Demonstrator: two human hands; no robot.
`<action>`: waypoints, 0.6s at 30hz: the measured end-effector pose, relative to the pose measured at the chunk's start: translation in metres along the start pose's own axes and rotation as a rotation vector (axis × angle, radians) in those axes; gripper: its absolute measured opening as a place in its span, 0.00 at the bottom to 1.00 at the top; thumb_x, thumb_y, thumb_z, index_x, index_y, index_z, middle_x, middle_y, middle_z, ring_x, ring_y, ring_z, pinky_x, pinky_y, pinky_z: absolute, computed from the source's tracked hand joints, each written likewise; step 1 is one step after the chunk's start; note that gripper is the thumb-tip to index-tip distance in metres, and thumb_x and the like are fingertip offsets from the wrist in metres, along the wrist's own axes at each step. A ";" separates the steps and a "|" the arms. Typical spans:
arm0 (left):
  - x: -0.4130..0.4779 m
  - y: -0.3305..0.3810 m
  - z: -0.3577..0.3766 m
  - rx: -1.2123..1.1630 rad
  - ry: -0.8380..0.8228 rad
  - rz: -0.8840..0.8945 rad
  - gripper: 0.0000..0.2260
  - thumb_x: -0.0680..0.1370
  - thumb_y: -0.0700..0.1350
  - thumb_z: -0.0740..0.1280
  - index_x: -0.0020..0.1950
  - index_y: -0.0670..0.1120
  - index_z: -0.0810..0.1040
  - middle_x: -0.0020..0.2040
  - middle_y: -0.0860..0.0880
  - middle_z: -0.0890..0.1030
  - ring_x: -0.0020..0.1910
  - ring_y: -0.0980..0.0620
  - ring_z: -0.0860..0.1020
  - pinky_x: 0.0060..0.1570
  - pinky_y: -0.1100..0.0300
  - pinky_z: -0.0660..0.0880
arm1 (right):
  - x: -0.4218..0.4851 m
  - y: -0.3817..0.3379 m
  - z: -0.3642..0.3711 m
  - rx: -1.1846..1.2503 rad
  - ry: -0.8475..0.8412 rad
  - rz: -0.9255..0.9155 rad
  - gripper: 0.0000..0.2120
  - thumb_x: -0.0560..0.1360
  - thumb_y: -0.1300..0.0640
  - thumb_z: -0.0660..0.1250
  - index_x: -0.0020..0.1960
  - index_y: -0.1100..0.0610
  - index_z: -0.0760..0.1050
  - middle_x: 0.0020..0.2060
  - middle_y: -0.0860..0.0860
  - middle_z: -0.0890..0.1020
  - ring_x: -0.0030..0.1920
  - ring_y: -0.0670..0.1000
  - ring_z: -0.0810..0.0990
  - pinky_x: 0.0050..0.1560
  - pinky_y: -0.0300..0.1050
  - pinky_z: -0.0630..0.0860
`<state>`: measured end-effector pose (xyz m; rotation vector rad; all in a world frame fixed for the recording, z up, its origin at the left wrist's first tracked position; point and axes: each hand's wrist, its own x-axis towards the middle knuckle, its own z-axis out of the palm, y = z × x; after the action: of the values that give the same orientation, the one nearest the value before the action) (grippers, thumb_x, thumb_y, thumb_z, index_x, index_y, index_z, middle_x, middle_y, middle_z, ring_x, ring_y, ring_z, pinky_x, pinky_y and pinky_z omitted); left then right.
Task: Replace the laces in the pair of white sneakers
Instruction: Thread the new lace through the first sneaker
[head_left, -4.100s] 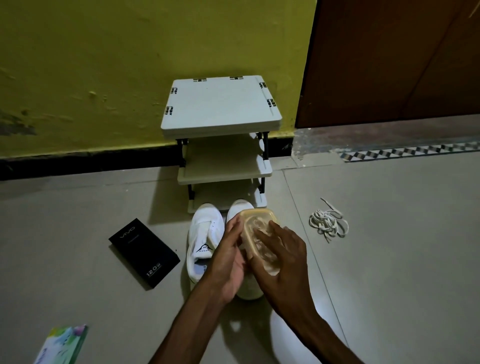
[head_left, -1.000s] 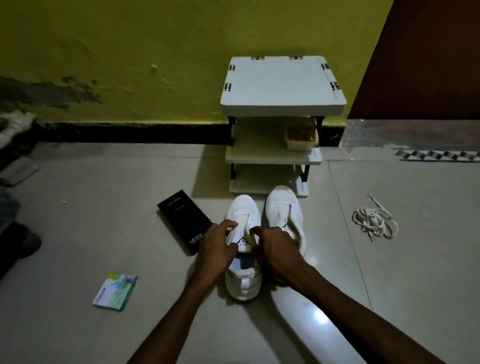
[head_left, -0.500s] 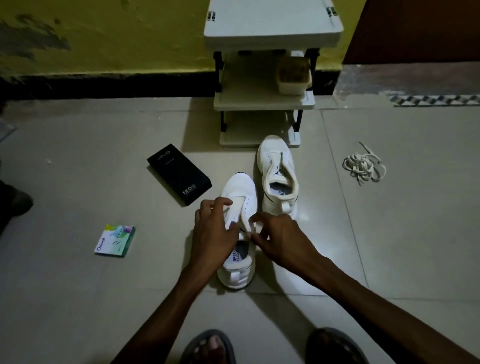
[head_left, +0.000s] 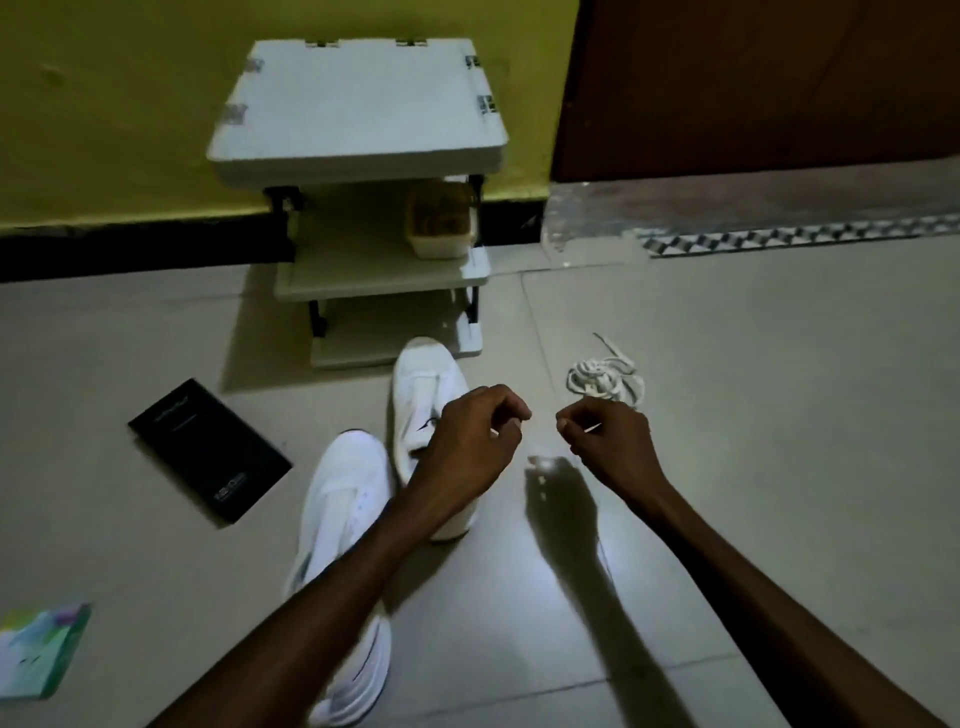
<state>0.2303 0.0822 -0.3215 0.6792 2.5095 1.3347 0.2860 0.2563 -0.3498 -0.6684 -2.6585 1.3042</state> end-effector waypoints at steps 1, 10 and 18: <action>0.017 0.003 0.011 0.000 -0.037 -0.009 0.06 0.77 0.39 0.66 0.49 0.49 0.81 0.48 0.54 0.82 0.47 0.58 0.79 0.48 0.65 0.75 | 0.012 0.015 -0.009 -0.049 0.038 0.013 0.03 0.74 0.55 0.69 0.46 0.53 0.82 0.39 0.45 0.83 0.41 0.47 0.82 0.45 0.44 0.77; 0.094 -0.013 0.048 0.016 -0.178 -0.077 0.06 0.77 0.40 0.67 0.47 0.51 0.80 0.45 0.55 0.82 0.44 0.60 0.78 0.39 0.77 0.69 | 0.092 0.087 -0.032 -0.601 -0.008 -0.062 0.29 0.73 0.47 0.68 0.72 0.48 0.66 0.69 0.55 0.66 0.63 0.60 0.68 0.57 0.52 0.73; 0.084 -0.025 0.054 -0.041 -0.163 -0.090 0.06 0.78 0.39 0.67 0.47 0.50 0.81 0.43 0.55 0.82 0.41 0.62 0.78 0.36 0.78 0.70 | 0.082 0.105 -0.018 -0.360 -0.085 -0.275 0.19 0.71 0.55 0.68 0.61 0.52 0.76 0.60 0.50 0.76 0.61 0.55 0.73 0.52 0.53 0.77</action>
<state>0.1710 0.1511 -0.3706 0.6313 2.3490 1.2435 0.2530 0.3613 -0.4274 -0.2647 -2.9528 0.8115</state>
